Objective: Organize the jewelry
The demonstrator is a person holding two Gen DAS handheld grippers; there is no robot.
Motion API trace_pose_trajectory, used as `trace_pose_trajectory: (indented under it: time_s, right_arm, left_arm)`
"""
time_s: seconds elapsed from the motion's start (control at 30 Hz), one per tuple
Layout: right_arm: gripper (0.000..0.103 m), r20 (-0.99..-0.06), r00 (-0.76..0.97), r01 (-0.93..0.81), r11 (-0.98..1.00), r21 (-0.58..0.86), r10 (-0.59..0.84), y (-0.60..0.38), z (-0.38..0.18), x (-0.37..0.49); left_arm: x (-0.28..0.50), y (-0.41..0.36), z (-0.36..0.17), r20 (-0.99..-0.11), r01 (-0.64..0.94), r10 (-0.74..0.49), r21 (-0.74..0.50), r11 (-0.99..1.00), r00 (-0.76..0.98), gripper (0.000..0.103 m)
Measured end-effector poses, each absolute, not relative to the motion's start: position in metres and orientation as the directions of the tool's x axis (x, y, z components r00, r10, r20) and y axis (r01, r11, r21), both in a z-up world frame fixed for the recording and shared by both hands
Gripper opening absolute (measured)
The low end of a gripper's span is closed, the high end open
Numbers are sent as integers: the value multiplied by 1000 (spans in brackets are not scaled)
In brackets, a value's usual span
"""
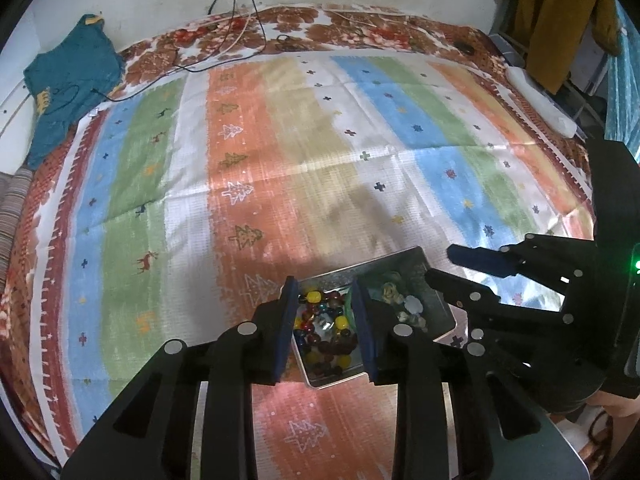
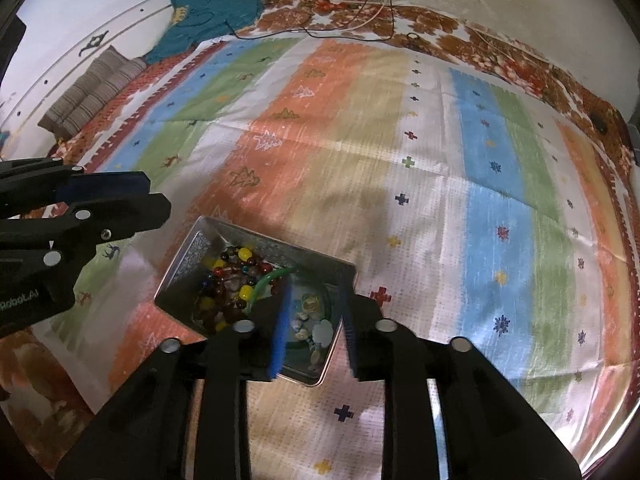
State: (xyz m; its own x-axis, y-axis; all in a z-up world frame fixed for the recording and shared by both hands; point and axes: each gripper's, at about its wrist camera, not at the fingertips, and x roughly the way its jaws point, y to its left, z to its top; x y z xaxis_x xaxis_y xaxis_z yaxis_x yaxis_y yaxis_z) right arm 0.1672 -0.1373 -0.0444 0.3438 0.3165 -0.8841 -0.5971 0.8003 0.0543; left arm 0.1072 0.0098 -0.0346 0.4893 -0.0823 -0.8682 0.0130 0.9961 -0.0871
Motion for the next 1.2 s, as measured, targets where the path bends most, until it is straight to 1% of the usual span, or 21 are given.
trace_pose_trajectory:
  time_s: [0.13,0.27,0.33,0.37,0.4,0.43,0.5,0.6,0.73,0.87,0.9,1.03,1.1,1.2]
  right_arm:
    - [29,-882,353,-590,806,50,313,-143,-42,163]
    - [34,-872,368,-590,806,50,324,-149,-35,154]
    - [34,-863,390,-581,813,39,321,-153,-30,149]
    - [36,-860,398,-578,816,36,320,-156,-28,146]
    - [37,-858,401,-575,817,37,321,-158,-27,145]
    - [40,-857,402,-573,819,39,323,-161,-26,143]
    - [43,-855,406,-575,817,36,323,-163,-24,137]
    - [47,-851,412,-582,813,30,327,-166,-21,130]
    - [57,-837,429,-583,812,30,339,-173,-15,120]
    - [63,-832,437,-587,809,24,342,-176,-13,114]
    - [64,-828,438,-589,807,29,349,-177,-11,112]
    - [73,-821,442,-593,804,35,361,-181,-8,107]
    - [74,-820,433,-596,801,50,374,-183,-7,105]
    - [79,-818,436,-595,802,51,376,-185,-6,103]
  left_arm:
    - [103,10,-32,-863,16,-84,-88,996,499,34]
    - [93,10,-29,-857,19,-86,-88,996,507,40]
    - [86,10,-28,-855,15,-78,-82,996,513,45]
    - [82,10,-27,-853,17,-82,-86,996,516,50]
    - [79,10,-26,-851,18,-84,-88,996,519,51]
    - [76,11,-25,-849,18,-85,-88,996,522,51]
    - [72,11,-24,-848,15,-86,-91,996,523,53]
    - [66,13,-24,-849,15,-96,-103,995,520,62]
    - [56,15,-22,-845,14,-113,-124,992,523,68]
    - [44,15,-18,-834,22,-123,-131,991,538,75]
    - [42,15,-18,-832,25,-123,-131,991,540,77]
    - [35,12,-17,-829,27,-108,-111,993,549,83]
    - [33,11,-17,-829,29,-103,-104,994,549,86]
    - [31,11,-16,-826,22,-100,-106,994,555,90]
